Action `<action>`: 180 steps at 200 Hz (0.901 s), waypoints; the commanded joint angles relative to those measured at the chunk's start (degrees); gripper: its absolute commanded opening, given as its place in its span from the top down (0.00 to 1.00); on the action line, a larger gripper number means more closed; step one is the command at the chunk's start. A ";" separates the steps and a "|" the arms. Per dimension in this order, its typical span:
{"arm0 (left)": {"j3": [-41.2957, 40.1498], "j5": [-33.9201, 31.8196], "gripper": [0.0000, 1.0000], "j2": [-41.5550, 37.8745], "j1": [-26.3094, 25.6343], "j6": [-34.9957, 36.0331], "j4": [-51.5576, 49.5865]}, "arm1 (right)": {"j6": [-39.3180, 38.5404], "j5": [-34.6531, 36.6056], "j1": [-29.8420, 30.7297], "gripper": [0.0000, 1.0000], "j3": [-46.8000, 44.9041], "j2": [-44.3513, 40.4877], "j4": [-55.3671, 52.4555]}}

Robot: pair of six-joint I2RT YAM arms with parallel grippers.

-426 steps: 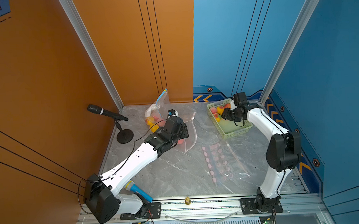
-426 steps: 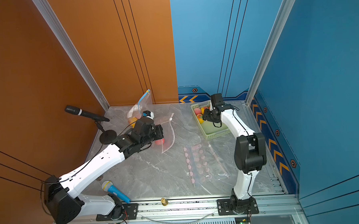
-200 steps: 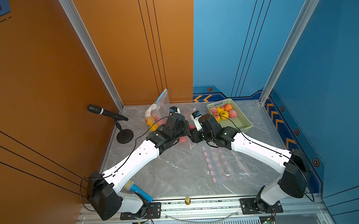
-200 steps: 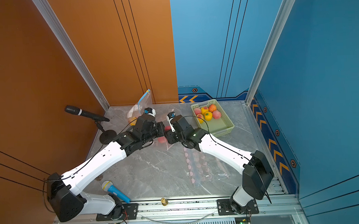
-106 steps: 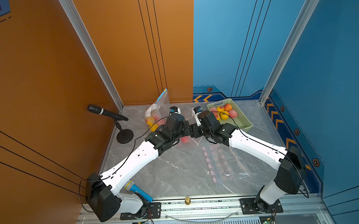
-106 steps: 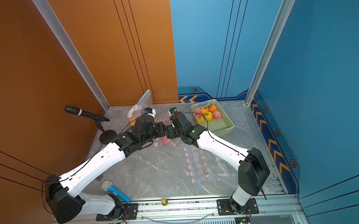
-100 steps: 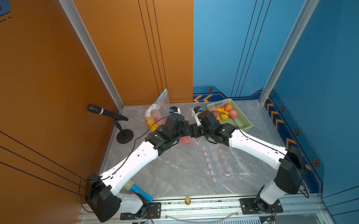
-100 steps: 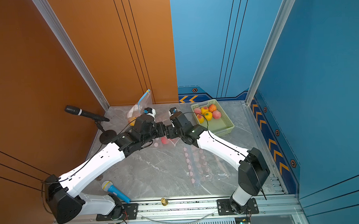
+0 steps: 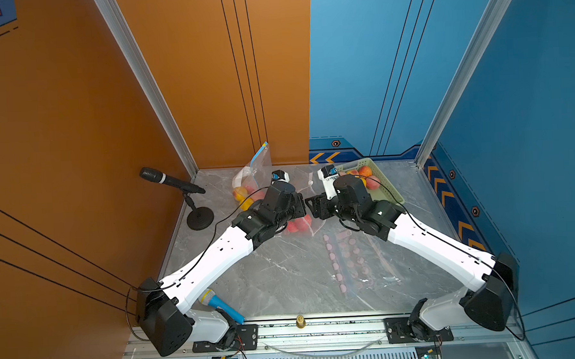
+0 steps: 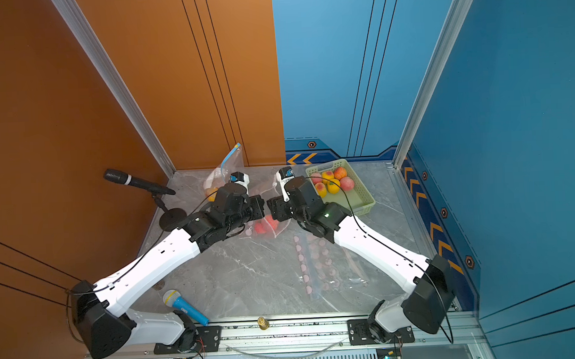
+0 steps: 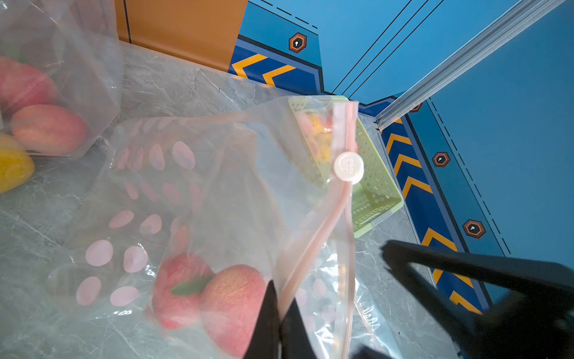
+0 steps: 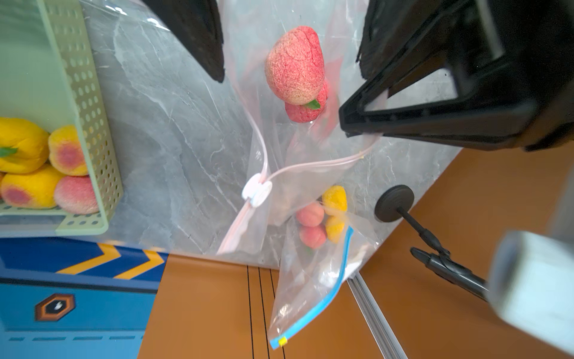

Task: Place the peach in a zip-top bag and seal the zipper
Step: Place the peach in the zipper food storage bag, then pick up the peach from the basket.

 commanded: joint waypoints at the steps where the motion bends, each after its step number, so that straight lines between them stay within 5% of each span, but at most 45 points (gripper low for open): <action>1: 0.54 0.35 1.00 -1.25 0.70 -0.04 0.07 | 2.14 -1.01 -2.36 0.32 -2.51 -4.74 0.25; 65: -0.20 0.66 1.00 -1.62 1.00 0.07 0.17 | 7.34 -0.82 -20.19 0.35 -2.75 -5.14 -8.52; 111: -0.69 0.52 1.00 -1.76 1.08 -0.12 0.34 | 6.46 -1.25 -31.32 0.28 1.47 4.90 -10.94; 180: -0.26 1.11 1.00 -0.60 1.08 -0.14 0.54 | 10.83 -1.72 -40.03 0.25 13.92 25.98 -11.65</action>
